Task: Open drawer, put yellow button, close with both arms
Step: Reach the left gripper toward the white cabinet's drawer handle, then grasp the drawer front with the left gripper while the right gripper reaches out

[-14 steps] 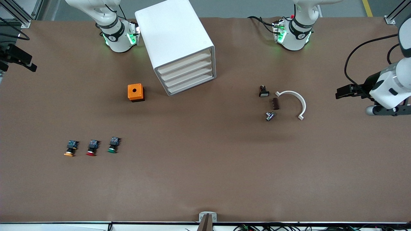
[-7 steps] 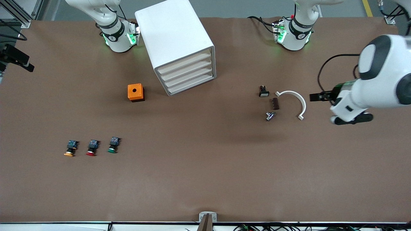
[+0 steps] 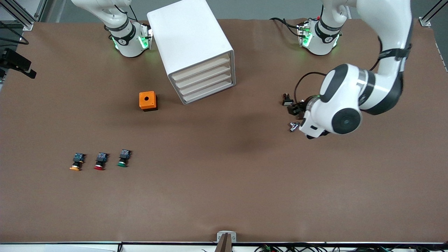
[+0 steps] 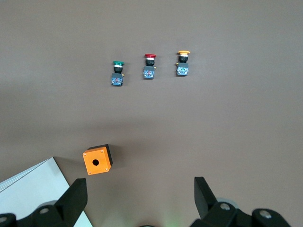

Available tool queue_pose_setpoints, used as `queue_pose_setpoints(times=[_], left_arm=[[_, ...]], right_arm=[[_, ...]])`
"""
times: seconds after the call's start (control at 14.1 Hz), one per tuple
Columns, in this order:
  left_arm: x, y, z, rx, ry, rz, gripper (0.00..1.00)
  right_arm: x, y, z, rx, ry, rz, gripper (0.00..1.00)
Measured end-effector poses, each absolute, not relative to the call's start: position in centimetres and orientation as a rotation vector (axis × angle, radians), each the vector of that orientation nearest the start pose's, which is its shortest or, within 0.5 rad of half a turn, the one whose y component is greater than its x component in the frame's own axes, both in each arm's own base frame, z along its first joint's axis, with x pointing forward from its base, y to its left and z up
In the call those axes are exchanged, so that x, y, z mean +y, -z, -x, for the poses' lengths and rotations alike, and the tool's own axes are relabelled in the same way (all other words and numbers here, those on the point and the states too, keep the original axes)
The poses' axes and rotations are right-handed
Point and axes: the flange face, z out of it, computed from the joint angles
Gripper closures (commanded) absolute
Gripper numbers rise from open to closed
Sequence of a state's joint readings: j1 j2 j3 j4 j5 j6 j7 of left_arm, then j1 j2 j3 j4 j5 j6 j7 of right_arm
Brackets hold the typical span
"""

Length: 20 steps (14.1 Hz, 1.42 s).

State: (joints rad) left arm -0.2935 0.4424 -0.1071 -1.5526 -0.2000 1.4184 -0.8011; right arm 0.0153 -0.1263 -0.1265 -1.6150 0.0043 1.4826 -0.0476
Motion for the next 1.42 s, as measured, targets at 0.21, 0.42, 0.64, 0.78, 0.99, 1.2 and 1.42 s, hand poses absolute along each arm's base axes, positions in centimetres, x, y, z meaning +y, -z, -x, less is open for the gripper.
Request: queue_pose_setpoints(times=[0.21, 0.42, 0.64, 0.78, 0.99, 1.2, 1.42], left_arm=[[-29.0, -34.3, -55.8, -0.985, -1.095, 2.633, 0.00], [-31.8, -32.2, -55.8, -1.235, -1.242, 2.388, 0.00], [-35.3, -31.0, -55.3, -1.511, -1.304, 2.072, 0.00], [-36.8, -30.4, -55.3, -1.667, -1.349, 1.821, 0.00], [-38.1, -28.5, -55.2, -1.778, -1.389, 1.511, 0.00], [-39.3, -26.7, -55.0, -1.801, -1.456, 1.280, 0.00], [-40.5, -26.8, -54.8, -1.786, -1.528, 1.159, 0.33]], right_arm=[[-6.0, -66.3, -50.2, 0.097, -0.009, 3.119, 0.00], [-6.0, -66.2, -50.2, 0.096, -0.009, 3.119, 0.00], [-6.0, -66.3, -50.2, 0.096, -0.009, 3.119, 0.00], [-6.0, -66.3, -50.2, 0.095, -0.009, 3.120, 0.00], [-5.9, -66.3, -50.2, 0.094, -0.004, 3.120, 0.00], [-5.9, -66.9, -50.3, 0.092, 0.025, 3.121, 0.00], [-5.7, -67.2, -50.4, 0.087, 0.036, 3.122, 0.00]])
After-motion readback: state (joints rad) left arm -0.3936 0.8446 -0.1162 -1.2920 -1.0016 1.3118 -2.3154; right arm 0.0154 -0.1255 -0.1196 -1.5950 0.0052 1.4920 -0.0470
